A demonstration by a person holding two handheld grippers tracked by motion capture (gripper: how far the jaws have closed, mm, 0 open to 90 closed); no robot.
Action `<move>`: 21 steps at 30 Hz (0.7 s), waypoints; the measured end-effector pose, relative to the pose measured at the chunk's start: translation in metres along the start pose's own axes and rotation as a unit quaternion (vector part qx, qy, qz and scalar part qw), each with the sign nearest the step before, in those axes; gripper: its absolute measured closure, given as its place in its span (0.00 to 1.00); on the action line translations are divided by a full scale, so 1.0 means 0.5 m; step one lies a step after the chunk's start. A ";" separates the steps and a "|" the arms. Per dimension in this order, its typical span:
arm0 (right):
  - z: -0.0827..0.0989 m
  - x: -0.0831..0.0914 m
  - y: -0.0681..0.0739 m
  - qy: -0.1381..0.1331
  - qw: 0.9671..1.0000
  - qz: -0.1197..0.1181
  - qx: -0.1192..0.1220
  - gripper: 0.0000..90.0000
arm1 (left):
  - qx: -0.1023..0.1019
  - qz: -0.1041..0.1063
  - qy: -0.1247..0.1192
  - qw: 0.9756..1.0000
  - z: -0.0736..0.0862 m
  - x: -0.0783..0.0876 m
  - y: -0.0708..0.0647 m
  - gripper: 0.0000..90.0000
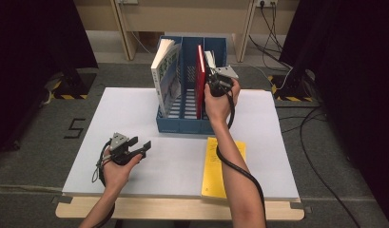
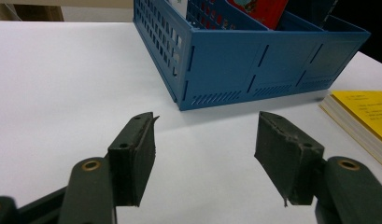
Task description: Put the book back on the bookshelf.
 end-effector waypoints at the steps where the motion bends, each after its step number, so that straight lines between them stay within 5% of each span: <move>1: 0.000 0.001 0.000 0.000 1.000 0.000 0.002 0.80 | 0.000 0.000 0.000 1.000 0.000 0.001 0.000 0.41; 21: 0.014 0.012 -0.004 0.034 0.999 -0.005 0.000 0.77 | -0.003 -0.001 0.001 1.000 0.001 0.000 -0.001 0.41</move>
Point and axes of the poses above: each handheld gripper's, and its own axes: x roughly backward along the jaws, z roughly out of its underside, y roughly to its left, the point moved 2 cm from there along -x, roughly forward along the jaws, and after that the axes turned 6 degrees about -z, right-handed, at the moved point
